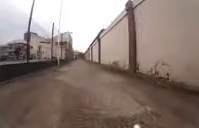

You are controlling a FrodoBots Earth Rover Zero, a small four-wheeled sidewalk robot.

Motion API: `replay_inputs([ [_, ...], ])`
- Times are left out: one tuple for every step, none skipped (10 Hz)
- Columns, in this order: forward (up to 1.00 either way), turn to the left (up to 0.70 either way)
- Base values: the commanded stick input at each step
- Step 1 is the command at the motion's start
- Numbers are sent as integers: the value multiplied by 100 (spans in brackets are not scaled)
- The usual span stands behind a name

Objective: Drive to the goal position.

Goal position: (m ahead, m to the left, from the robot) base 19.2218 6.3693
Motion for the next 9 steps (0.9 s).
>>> replay_inputs([
  [70,0],
  [70,0],
  [70,0],
  [70,0],
  [70,0],
  [70,0],
  [70,0],
  [70,0],
  [70,35],
])
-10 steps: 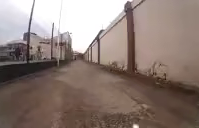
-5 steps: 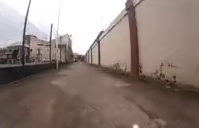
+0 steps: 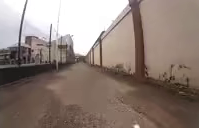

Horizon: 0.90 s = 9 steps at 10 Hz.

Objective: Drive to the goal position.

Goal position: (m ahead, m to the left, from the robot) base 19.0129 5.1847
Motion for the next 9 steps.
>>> replay_inputs([
  [70,22],
  [70,0],
  [70,0],
  [70,0],
  [70,0],
  [70,0],
  [70,0],
  [70,0],
  [70,0],
])
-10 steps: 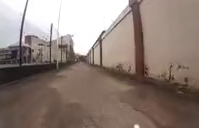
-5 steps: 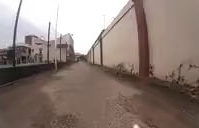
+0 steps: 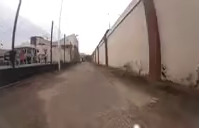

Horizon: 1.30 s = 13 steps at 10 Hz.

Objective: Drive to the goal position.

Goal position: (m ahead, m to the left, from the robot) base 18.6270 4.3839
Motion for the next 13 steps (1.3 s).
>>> replay_inputs([
  [70,0],
  [70,0],
  [70,0],
  [70,0],
  [70,0],
  [70,0],
  [70,0],
  [70,0],
  [70,0],
  [70,0],
  [70,0],
  [70,0],
  [70,0],
])
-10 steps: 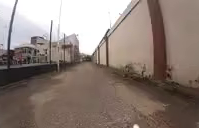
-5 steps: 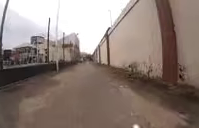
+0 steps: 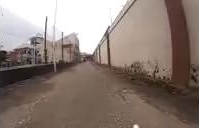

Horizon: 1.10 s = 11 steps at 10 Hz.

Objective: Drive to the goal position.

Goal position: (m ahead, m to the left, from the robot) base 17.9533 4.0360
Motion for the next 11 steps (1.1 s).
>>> replay_inputs([
  [70,0],
  [70,0],
  [70,0],
  [70,0],
  [70,0],
  [70,0],
  [70,0],
  [70,0],
  [70,0],
  [70,0],
  [70,0],
])
